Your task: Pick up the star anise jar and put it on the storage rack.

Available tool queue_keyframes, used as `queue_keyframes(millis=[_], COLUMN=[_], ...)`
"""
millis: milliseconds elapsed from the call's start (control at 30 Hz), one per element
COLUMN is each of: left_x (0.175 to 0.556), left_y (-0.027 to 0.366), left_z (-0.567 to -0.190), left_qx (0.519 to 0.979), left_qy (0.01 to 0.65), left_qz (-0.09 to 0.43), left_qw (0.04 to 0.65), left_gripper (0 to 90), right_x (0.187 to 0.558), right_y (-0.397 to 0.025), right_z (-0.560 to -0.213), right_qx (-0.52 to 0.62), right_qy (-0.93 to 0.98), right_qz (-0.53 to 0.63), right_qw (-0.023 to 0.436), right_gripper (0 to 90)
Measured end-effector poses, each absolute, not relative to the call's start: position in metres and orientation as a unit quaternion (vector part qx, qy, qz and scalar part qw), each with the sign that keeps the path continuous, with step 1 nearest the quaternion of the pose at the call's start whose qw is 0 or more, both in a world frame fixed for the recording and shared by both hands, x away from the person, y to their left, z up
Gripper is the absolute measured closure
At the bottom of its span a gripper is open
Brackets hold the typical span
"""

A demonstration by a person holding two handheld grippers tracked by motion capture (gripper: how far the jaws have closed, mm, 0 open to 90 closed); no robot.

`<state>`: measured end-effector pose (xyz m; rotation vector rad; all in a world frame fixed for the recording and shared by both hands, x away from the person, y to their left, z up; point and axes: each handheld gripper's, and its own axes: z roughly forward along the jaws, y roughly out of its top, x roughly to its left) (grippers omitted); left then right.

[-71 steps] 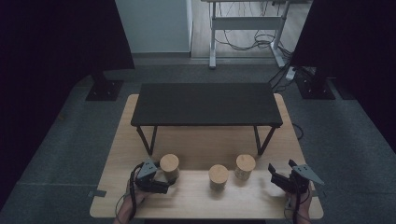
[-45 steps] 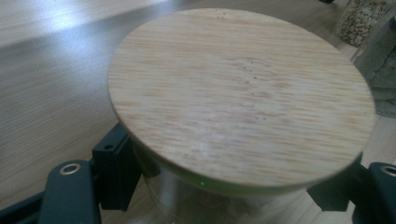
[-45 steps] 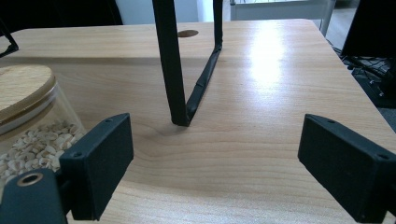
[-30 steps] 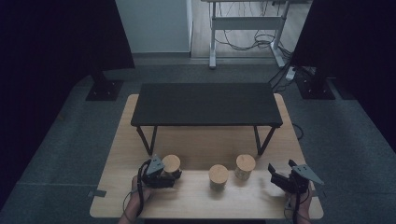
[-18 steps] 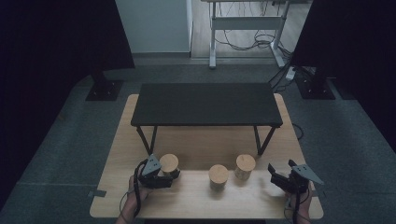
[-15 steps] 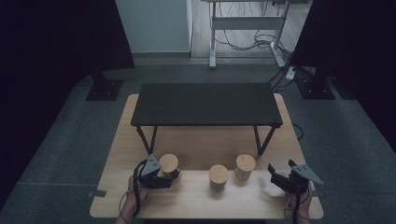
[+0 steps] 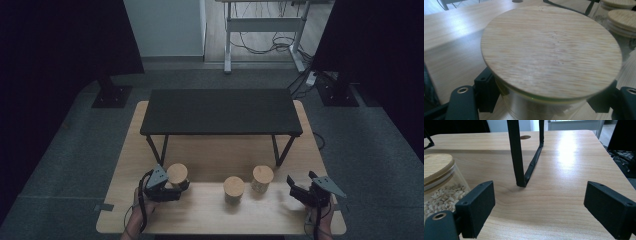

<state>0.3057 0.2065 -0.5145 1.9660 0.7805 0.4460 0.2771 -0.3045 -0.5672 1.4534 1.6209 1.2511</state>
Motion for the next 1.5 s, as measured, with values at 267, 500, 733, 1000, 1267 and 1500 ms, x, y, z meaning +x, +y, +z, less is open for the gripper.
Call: queue_keyframes(millis=[267, 500, 733, 1000, 1267, 1500], left_x=[0.302, 0.300, 0.296, 0.290, 0.284, 0.286], left_y=[0.209, 0.207, 0.206, 0.205, 0.209, 0.211], left_z=[-0.504, -0.500, -0.494, -0.483, -0.471, -0.459], left_qx=[0.800, 0.803, 0.803, 0.806, 0.806, 0.803], left_qy=[0.312, 0.305, 0.295, 0.282, 0.277, 0.273], left_qz=[0.185, 0.187, 0.186, 0.188, 0.191, 0.193], left_qw=[0.477, 0.477, 0.483, 0.485, 0.487, 0.493], left_gripper=[24.8, 24.8, 24.8, 24.8, 24.8, 24.8], right_x=[0.277, 0.277, 0.277, 0.277, 0.277, 0.277], right_y=[-0.304, -0.304, -0.305, -0.305, -0.305, -0.306], right_z=[-0.567, -0.567, -0.567, -0.567, -0.567, -0.567], right_qx=[0.549, 0.549, 0.549, 0.549, 0.549, 0.549], right_qy=[0.615, 0.615, 0.615, 0.614, 0.615, 0.614], right_qz=[0.473, 0.474, 0.474, 0.475, 0.476, 0.476], right_qw=[0.310, 0.310, 0.310, 0.310, 0.308, 0.309], right_gripper=[9.1, 9.1, 9.1, 9.1, 9.0, 9.1])
